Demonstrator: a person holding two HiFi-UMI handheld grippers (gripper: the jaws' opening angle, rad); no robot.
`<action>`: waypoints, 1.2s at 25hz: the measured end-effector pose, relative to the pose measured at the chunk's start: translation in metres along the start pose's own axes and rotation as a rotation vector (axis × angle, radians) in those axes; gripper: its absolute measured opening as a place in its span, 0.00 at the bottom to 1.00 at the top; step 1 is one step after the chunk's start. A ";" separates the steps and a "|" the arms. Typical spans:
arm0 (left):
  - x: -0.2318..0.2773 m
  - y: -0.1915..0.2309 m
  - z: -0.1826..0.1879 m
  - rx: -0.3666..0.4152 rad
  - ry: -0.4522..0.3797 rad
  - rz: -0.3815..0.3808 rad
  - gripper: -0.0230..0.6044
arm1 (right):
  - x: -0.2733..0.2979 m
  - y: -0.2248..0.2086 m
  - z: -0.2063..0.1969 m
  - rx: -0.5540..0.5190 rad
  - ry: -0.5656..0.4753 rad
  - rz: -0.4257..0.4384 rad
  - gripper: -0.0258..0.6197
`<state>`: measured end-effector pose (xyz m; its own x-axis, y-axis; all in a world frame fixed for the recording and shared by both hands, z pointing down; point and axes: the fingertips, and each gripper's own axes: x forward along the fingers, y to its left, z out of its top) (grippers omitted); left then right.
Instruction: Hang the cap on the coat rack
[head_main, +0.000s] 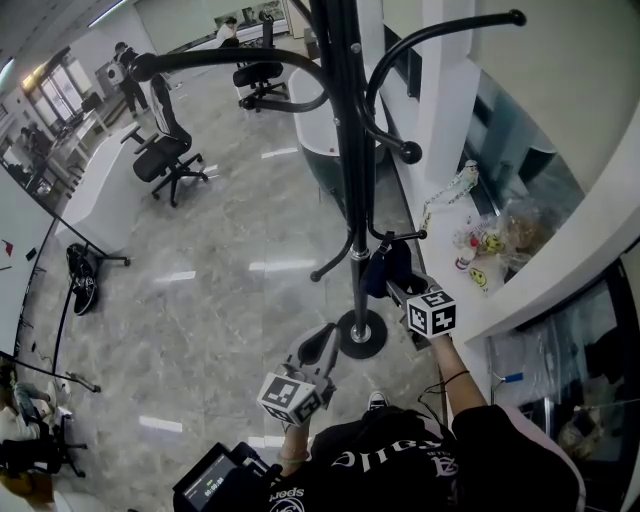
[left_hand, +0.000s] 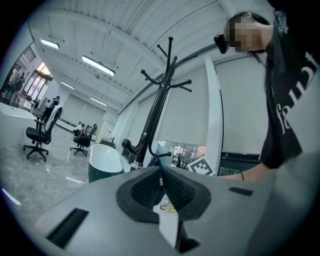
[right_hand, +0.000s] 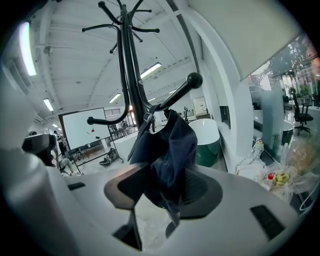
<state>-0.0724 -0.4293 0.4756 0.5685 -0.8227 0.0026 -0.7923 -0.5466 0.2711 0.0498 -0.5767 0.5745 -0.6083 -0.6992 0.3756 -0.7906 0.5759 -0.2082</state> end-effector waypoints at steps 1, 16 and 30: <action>0.000 0.000 0.001 0.000 0.000 0.000 0.04 | -0.002 -0.002 0.000 0.002 0.003 -0.007 0.32; -0.019 -0.008 -0.003 -0.014 -0.002 -0.054 0.04 | -0.055 0.006 -0.015 0.090 -0.046 -0.083 0.45; -0.078 -0.028 -0.006 -0.009 0.008 -0.131 0.04 | -0.111 0.128 -0.008 0.057 -0.175 -0.006 0.15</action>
<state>-0.0933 -0.3489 0.4733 0.6686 -0.7432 -0.0257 -0.7092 -0.6476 0.2786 0.0166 -0.4221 0.5139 -0.6030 -0.7682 0.2150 -0.7936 0.5503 -0.2594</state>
